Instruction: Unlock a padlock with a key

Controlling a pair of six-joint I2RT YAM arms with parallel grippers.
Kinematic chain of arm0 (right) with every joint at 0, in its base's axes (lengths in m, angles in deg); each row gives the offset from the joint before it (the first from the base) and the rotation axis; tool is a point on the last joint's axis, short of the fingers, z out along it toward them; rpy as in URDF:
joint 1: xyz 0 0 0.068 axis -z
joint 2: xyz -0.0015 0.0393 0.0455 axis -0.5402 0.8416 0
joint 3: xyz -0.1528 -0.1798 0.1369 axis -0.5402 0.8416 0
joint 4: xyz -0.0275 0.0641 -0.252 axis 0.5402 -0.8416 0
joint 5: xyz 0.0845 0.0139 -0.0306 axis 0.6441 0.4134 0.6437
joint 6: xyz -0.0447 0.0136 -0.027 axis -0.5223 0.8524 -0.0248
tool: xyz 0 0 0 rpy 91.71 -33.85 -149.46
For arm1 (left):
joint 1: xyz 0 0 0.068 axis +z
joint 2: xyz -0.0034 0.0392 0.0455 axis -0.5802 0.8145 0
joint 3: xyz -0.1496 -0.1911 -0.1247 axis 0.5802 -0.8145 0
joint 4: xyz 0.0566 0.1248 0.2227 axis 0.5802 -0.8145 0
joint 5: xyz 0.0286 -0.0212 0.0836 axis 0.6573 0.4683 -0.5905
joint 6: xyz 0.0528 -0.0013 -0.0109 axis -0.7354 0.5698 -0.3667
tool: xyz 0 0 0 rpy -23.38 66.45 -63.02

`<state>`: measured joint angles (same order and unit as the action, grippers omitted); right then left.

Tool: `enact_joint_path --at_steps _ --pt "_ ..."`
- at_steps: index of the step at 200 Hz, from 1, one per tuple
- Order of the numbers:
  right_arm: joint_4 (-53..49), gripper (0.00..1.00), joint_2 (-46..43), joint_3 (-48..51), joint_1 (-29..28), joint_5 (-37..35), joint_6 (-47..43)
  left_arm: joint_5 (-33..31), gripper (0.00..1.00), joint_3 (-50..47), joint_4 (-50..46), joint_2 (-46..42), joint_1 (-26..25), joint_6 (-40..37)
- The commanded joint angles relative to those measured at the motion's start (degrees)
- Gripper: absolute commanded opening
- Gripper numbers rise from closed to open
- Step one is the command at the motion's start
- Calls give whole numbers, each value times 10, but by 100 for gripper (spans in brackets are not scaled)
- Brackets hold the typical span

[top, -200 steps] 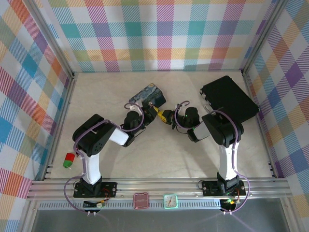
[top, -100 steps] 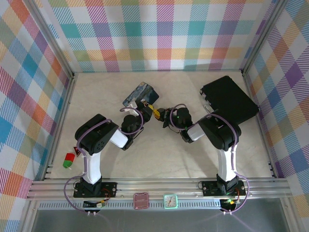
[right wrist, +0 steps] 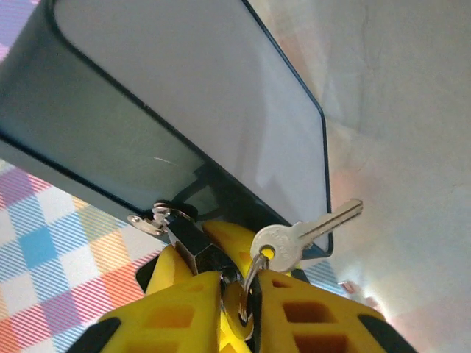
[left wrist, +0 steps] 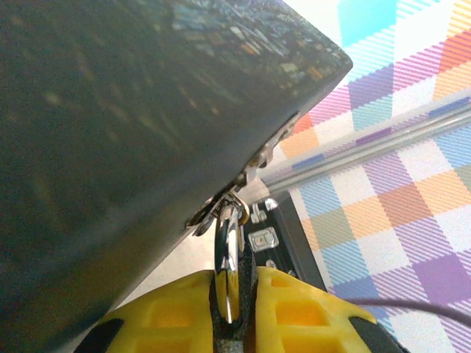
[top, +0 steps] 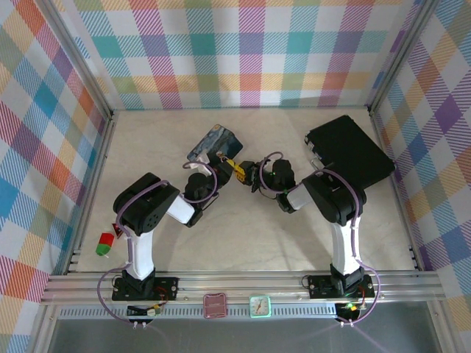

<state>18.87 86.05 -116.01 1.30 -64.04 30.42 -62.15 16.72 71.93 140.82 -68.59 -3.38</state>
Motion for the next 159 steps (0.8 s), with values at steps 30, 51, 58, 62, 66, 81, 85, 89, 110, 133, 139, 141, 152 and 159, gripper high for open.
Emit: enact_joint_path --at_steps 30,51,58,62,66,81,85,89,110,133,139,141,152,159 --pt "-77 35 -82 0 2 92 -294 77 0 25 -139 -41 -9 19" --pt "-185 40 -121 6 5 88 -389 77 0 28 -160 -51 -5 22" --pt "-212 41 -133 9 6 84 -419 78 0 30 -166 -53 -5 24" --pt "-230 42 -140 10 6 82 -435 79 0 31 -168 -53 -5 25" --pt "-248 42 -148 10 7 77 -453 80 0 33 -169 -53 -5 27" --pt "-312 43 -175 13 9 58 -508 88 0 39 -172 -49 -4 36" --pt "-329 43 -185 14 9 53 -523 91 0 41 -172 -49 -3 40" --pt "-350 44 -193 14 10 46 -535 93 0 42 -172 -49 -2 42" --pt "-443 45 -233 7 11 6 -609 104 0 45 -173 -49 1 50" --pt "-474 43 -250 -6 11 -5 -669 115 0 50 -187 -58 3 46" --pt "-475 42 -248 -11 10 2 -682 118 0 51 -188 -60 3 45" --pt "-474 42 -246 -13 11 4 -686 119 0 50 -188 -60 3 44" --pt "-478 41 -235 -24 11 15 -703 121 0 51 -188 -64 3 45" --pt "-479 41 -227 -29 11 20 -711 121 0 51 -189 -66 3 45"
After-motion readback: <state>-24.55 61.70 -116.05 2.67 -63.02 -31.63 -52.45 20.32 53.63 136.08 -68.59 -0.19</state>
